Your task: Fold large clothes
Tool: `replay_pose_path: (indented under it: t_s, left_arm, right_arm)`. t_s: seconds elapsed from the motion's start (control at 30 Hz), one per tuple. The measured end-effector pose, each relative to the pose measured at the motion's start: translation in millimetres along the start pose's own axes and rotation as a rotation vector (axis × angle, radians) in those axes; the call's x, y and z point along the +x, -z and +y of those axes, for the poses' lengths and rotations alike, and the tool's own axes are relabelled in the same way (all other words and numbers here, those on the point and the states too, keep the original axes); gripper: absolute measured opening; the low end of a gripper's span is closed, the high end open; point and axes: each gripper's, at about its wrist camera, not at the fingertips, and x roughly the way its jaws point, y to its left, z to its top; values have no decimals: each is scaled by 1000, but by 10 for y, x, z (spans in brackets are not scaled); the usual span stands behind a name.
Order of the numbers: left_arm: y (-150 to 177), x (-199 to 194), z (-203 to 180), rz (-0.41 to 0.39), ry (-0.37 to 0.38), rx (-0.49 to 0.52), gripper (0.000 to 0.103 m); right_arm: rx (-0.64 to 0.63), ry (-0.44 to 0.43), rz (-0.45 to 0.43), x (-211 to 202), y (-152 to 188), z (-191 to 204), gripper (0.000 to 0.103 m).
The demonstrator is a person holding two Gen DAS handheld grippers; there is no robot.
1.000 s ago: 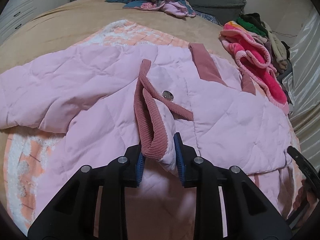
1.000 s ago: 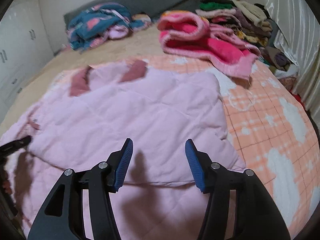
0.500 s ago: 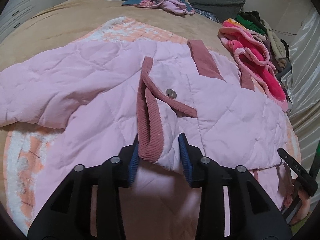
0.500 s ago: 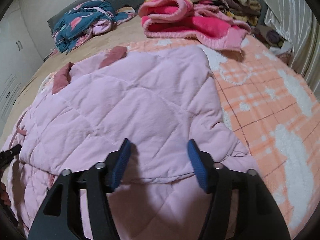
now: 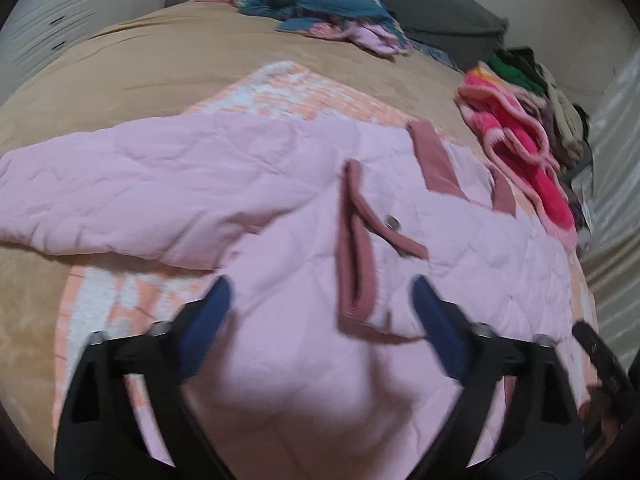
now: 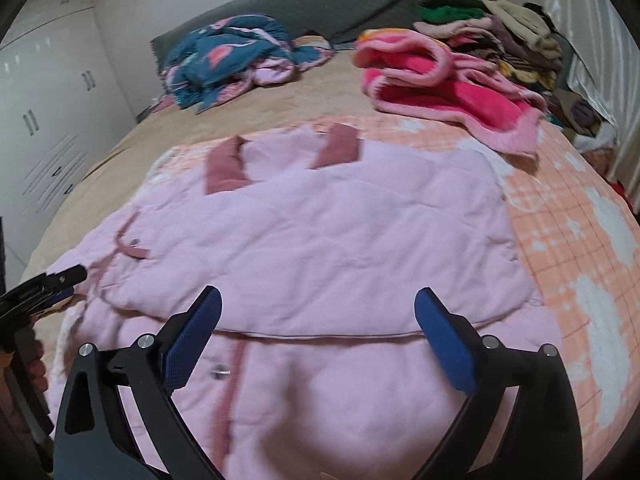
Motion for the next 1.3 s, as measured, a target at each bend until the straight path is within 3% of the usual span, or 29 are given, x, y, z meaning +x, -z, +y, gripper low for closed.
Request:
replay_pose_path:
  t_s: [0.37, 0.67, 0.87, 1.3]
  left_arm:
    - [-136, -182, 522, -41, -46, -132, 94]
    - [-246, -418, 1087, -99, -167, -217, 94]
    - [-259, -503, 1351, -113, -206, -265, 94]
    - [-251, -577, 1964, -123, -216, -406, 94]
  right_arm:
    - [-87, -76, -61, -187, -145, 680, 97]
    - [-157, -118, -87, -248, -215, 1203, 97]
    - [-218, -159, -75, -208, -234, 1620, 97]
    - [-380, -230, -19, 73, -157, 2578, 97]
